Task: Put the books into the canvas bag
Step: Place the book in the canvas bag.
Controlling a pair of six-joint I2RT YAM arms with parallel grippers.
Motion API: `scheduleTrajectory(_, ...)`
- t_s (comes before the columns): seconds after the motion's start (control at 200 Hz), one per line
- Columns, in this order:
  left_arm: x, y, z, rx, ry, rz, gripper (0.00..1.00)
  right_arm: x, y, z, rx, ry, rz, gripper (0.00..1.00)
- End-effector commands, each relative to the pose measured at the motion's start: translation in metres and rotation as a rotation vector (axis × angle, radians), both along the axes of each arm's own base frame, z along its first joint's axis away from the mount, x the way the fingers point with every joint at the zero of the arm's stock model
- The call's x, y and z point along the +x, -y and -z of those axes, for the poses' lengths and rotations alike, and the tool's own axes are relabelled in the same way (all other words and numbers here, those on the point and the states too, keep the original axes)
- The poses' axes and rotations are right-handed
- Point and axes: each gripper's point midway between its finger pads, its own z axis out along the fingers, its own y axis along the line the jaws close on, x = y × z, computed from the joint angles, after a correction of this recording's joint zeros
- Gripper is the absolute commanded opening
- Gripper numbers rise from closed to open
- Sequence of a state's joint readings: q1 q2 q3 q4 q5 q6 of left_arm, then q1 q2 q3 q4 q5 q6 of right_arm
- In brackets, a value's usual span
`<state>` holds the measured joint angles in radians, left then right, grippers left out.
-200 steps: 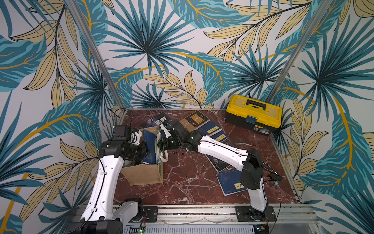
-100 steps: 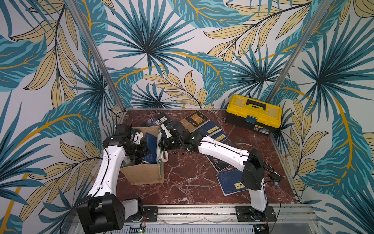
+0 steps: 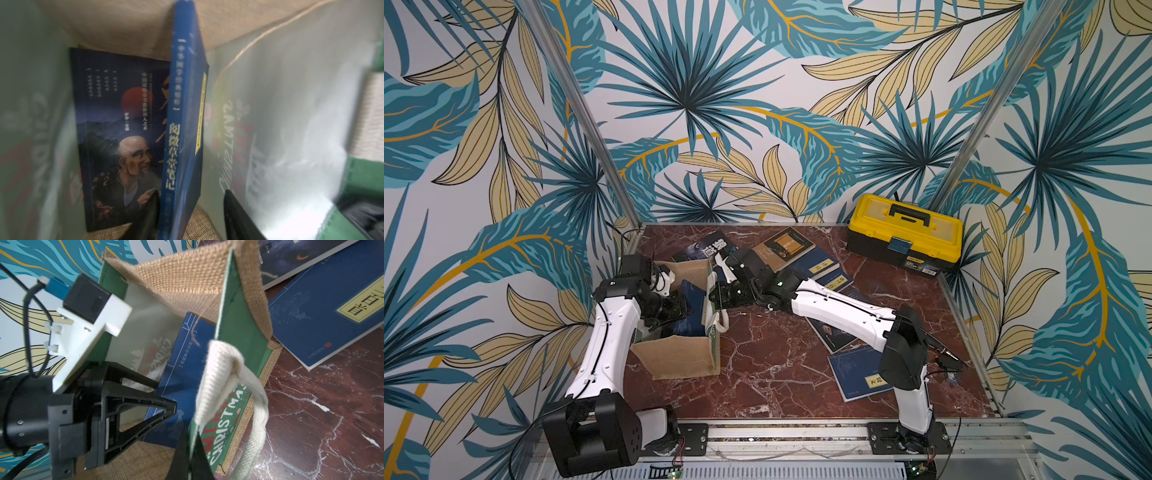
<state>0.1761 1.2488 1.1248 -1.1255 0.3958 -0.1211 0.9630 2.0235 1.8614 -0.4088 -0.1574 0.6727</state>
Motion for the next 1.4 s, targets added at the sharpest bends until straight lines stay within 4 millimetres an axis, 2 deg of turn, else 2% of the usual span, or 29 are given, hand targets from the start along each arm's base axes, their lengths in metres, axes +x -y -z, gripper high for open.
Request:
scheduleTrajectory(0.0, 0.004, -0.024, -0.040, 0.128, 0.111, -0.055, 0.55, 0.008, 0.009, -0.028, 0.032, 0.078, 0.028, 0.00)
scheduleTrajectory(0.135, 0.007, -0.040, -0.093, 0.235, 0.269, -0.109, 0.58, 0.008, 0.012, -0.032, 0.026, 0.087, 0.026, 0.00)
scheduleTrajectory(0.21, 0.007, -0.038, -0.120, 0.233, 0.346, -0.111, 0.59, 0.007, 0.013, -0.032, 0.021, 0.089, 0.026, 0.00)
scheduleTrajectory(0.295, 0.009, -0.026, -0.136, 0.172, 0.392, -0.090, 0.59, 0.007, 0.012, -0.031, 0.023, 0.086, 0.025, 0.00)
scheduleTrajectory(0.371, 0.010, -0.012, -0.135, 0.091, 0.390, -0.051, 0.54, 0.007, 0.011, -0.032, 0.030, 0.085, 0.024, 0.00)
scheduleTrajectory(0.456, 0.011, 0.003, -0.122, 0.002, 0.348, -0.009, 0.46, 0.007, 0.011, -0.032, 0.033, 0.081, 0.023, 0.00)
scheduleTrajectory(0.591, 0.009, 0.010, -0.099, -0.031, 0.277, 0.005, 0.42, 0.006, 0.011, -0.033, 0.035, 0.078, 0.021, 0.00)
scheduleTrajectory(0.741, 0.007, 0.014, -0.097, -0.038, 0.272, 0.010, 0.42, 0.008, 0.017, -0.036, 0.015, 0.096, 0.032, 0.23)
scheduleTrajectory(0.806, 0.005, 0.018, -0.101, -0.040, 0.281, 0.020, 0.42, 0.011, 0.024, -0.038, 0.001, 0.104, 0.052, 0.28)
scheduleTrajectory(0.957, 0.003, 0.041, -0.116, -0.032, 0.317, 0.076, 0.41, 0.020, 0.046, -0.044, -0.033, 0.138, 0.113, 0.34)
scheduleTrajectory(1.137, 0.000, 0.077, -0.129, -0.012, 0.357, 0.177, 0.41, 0.024, 0.087, -0.032, -0.103, 0.107, 0.216, 0.41)
scheduleTrajectory(1.292, 0.001, 0.118, -0.133, 0.004, 0.416, 0.284, 0.41, 0.021, 0.150, -0.006, -0.184, 0.065, 0.390, 0.43)
scheduleTrajectory(1.392, 0.005, 0.150, -0.125, 0.005, 0.429, 0.364, 0.41, 0.011, 0.196, 0.017, -0.249, 0.006, 0.507, 0.46)
